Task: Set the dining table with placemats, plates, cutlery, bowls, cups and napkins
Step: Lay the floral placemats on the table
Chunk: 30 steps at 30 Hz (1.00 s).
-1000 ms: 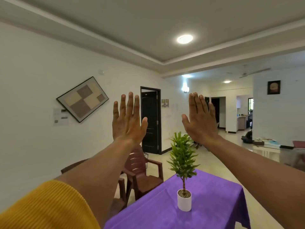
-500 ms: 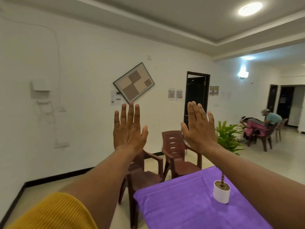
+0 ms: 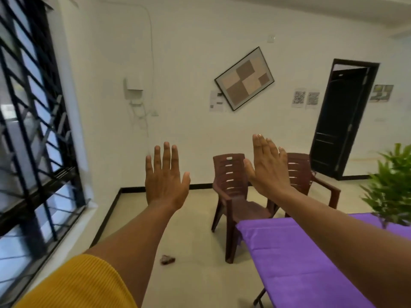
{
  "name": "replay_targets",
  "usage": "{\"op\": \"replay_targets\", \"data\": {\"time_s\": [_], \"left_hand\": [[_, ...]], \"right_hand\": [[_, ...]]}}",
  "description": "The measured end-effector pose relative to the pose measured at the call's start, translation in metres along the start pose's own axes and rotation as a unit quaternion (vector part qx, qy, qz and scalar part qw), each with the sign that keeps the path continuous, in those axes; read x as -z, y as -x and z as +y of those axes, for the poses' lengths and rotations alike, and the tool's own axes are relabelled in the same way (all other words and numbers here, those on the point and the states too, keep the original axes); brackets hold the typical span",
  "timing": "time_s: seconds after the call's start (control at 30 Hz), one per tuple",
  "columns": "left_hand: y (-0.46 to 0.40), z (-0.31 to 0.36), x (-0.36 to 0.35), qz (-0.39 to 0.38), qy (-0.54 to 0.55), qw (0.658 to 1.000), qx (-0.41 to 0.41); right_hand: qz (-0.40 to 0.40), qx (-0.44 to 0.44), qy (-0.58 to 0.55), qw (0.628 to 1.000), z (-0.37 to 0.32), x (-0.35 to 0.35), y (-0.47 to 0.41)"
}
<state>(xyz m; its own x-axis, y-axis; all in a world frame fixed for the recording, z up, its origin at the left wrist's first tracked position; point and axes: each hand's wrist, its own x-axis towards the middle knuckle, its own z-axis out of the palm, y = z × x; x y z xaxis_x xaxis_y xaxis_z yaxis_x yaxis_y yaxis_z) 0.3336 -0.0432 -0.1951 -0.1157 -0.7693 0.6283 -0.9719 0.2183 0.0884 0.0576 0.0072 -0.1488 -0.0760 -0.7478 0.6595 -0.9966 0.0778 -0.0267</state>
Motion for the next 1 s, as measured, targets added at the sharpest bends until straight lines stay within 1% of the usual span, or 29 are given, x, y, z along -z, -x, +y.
{"op": "replay_targets", "data": {"time_s": [0.27, 0.5, 0.6, 0.8, 1.0], "left_hand": [[0.051, -0.140, -0.032, -0.031, -0.064, 0.994, 0.082], [0.116, -0.235, -0.053, -0.064, -0.101, 0.983, 0.139], [0.144, -0.266, -0.057, -0.089, -0.111, 0.976, 0.167], [0.197, -0.310, -0.066, -0.109, -0.137, 0.959, 0.224], [0.243, -0.328, -0.075, -0.129, -0.188, 0.921, 0.315]], "right_hand": [[-0.048, 0.050, -0.067, 0.995, -0.116, -0.082, 0.002], [-0.101, 0.098, -0.111, 0.984, -0.213, -0.157, 0.021], [-0.129, 0.120, -0.140, 0.974, -0.255, -0.184, 0.031], [-0.173, 0.192, -0.191, 0.947, -0.322, -0.229, 0.043], [-0.226, 0.275, -0.246, 0.901, -0.378, -0.277, 0.051]]}}
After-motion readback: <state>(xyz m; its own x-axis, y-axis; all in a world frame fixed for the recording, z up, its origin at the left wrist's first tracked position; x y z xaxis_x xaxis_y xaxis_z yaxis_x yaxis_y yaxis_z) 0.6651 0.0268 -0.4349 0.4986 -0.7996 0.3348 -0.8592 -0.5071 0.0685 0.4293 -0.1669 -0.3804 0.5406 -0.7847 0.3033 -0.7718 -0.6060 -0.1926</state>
